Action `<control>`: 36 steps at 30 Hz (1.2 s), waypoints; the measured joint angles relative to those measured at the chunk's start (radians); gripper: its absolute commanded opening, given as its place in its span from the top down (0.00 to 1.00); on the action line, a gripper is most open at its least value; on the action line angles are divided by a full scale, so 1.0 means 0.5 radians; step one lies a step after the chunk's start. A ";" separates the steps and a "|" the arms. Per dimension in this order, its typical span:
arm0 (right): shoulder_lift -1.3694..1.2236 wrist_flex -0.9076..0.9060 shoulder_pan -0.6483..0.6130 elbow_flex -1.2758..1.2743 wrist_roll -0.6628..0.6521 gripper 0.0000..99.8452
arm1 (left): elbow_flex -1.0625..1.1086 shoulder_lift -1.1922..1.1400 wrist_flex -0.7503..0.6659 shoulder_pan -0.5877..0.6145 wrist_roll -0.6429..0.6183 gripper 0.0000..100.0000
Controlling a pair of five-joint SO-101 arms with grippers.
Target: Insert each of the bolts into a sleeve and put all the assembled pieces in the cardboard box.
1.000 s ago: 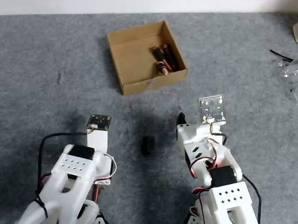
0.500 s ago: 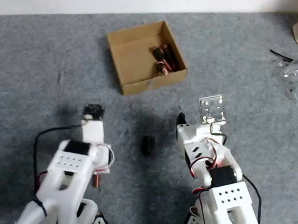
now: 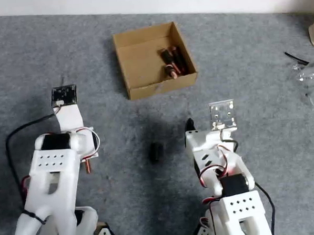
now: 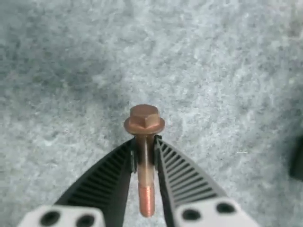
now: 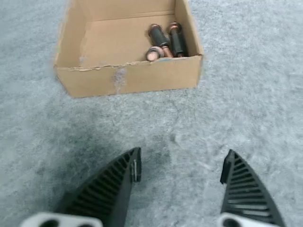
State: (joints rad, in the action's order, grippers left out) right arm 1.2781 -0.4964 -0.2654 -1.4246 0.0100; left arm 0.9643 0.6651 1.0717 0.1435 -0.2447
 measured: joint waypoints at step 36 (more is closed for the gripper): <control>0.000 -0.555 -0.534 0.282 -0.040 0.74 | 0.009 0.000 -0.117 0.325 -0.758 1.00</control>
State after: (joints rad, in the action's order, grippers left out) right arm 1.2781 -0.7741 -0.5324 -1.2835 -0.0100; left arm 0.9689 0.6651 1.0134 0.3061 -0.6237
